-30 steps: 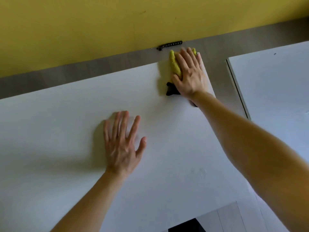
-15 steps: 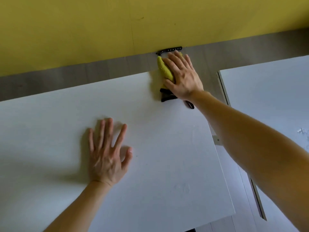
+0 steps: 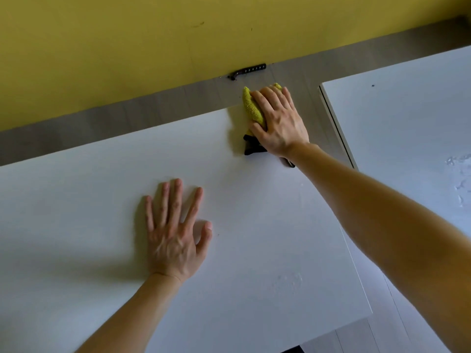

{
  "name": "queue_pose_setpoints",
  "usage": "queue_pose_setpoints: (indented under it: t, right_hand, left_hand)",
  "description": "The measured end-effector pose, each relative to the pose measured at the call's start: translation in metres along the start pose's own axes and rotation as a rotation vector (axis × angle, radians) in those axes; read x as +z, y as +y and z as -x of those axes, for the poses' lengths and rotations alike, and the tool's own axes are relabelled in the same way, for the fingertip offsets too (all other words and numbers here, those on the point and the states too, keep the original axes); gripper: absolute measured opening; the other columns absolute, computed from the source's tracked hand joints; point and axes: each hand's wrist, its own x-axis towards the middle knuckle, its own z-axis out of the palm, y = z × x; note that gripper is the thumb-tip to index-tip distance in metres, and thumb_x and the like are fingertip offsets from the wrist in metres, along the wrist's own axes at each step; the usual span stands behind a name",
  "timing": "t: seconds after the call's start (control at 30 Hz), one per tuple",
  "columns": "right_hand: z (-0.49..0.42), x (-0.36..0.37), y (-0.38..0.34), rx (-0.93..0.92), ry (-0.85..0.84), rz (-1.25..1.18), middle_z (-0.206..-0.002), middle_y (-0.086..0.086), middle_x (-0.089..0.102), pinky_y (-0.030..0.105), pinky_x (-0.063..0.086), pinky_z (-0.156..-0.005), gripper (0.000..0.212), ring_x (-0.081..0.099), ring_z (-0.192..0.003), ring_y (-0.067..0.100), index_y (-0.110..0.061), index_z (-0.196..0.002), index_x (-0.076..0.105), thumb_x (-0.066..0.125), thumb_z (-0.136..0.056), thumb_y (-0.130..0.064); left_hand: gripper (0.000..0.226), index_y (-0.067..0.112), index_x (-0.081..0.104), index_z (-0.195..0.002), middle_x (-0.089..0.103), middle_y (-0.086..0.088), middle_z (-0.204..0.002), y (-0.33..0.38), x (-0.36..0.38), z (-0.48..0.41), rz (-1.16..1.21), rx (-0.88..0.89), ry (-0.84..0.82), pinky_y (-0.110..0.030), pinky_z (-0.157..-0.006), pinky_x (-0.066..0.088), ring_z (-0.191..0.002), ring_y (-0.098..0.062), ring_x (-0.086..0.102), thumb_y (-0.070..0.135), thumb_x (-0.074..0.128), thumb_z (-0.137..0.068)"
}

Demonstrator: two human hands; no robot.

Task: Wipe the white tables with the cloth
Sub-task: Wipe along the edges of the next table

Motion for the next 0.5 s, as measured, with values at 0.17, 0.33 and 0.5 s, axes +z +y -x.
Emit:
queue_pose_setpoints:
  t: [0.17,0.33,0.5]
  right_hand:
    - [0.001,-0.015,0.040,-0.165,-0.135,0.040,-0.177,0.010,0.030,0.052,0.004,-0.137,0.076,0.017,-0.167,0.029,-0.020,-0.170,0.032,0.042,-0.104,-0.057]
    - [0.083,-0.006,-0.033,-0.272,-0.146,-0.047,-0.180,0.015,0.019,0.056,0.007,-0.136,0.080,0.008,-0.169,0.033,-0.016,-0.172,0.029,0.046,-0.103,-0.054]
    - [0.058,-0.011,-0.003,-0.601,-0.278,0.014,-0.179,0.012,0.025,0.056,0.006,-0.136,0.081,0.016,-0.168,0.031,-0.022,-0.170,0.035,0.056,-0.096,-0.045]
  left_hand:
    - [0.074,0.030,0.031,-0.171,0.013,-0.013,-0.181,0.001,0.002,-0.003,0.001,0.000,0.018,-0.070,-0.129,0.017,-0.168,-0.037,0.012,0.055,0.049,-0.103]
    - [0.072,0.027,0.032,-0.171,0.014,-0.014,-0.181,0.002,0.000,-0.001,0.016,0.009,0.022,-0.071,-0.128,0.017,-0.168,-0.038,0.013,0.057,0.039,-0.105]
    - [0.072,0.025,0.034,-0.170,0.015,-0.014,-0.181,0.003,0.000,-0.002,0.019,0.000,0.030,-0.071,-0.128,0.018,-0.167,-0.039,0.014,0.053,0.044,-0.104]
